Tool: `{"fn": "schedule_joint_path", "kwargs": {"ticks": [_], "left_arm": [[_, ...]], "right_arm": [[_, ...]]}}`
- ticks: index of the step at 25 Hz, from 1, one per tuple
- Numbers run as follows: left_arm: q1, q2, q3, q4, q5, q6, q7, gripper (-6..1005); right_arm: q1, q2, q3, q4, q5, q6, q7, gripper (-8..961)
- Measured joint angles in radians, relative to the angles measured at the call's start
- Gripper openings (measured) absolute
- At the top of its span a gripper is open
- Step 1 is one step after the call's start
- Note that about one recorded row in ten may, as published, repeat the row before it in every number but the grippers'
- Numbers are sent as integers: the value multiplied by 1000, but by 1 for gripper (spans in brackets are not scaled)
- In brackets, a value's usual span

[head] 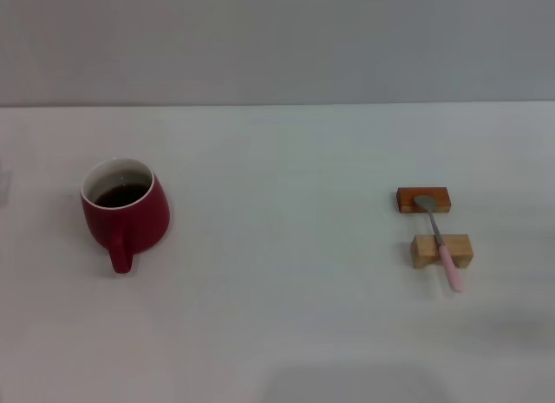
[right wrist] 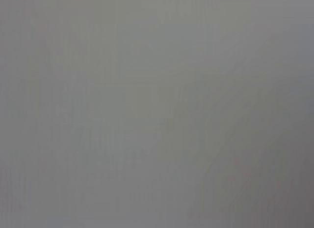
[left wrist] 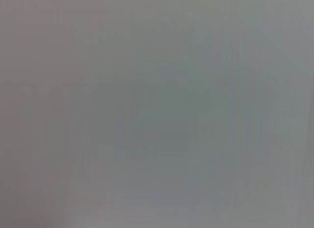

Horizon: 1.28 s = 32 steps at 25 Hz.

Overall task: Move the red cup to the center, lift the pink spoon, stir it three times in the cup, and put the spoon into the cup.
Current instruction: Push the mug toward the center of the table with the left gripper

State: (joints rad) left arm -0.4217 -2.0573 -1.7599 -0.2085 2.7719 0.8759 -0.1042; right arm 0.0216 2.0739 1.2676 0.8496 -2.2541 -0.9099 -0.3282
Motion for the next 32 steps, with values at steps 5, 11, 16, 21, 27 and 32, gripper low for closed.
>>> {"fn": "schedule_joint_path", "kwargs": {"ticks": [5,11,16,21,27,32], "left_arm": [[-5,0,0,0,0,0,0,830],[-12,0,4,0,1,-7,0,807],[-12,-1,21,0,2,-18,0,769],[-12,-2,27,0,2,-18,1,731],[1,-11,79,6,1,-13,53,686],[4,-11,137,13,2,-14,53,462]], "right_arm": [[2,0,2,-1,0,1,0,643],[5,0,3,-4,2,1,0,642],[5,0,3,-4,2,1,0,643],[4,0,4,-5,2,1,0,642],[4,0,4,-6,2,0,0,642],[0,0,4,-1,-1,0,0,642]]}}
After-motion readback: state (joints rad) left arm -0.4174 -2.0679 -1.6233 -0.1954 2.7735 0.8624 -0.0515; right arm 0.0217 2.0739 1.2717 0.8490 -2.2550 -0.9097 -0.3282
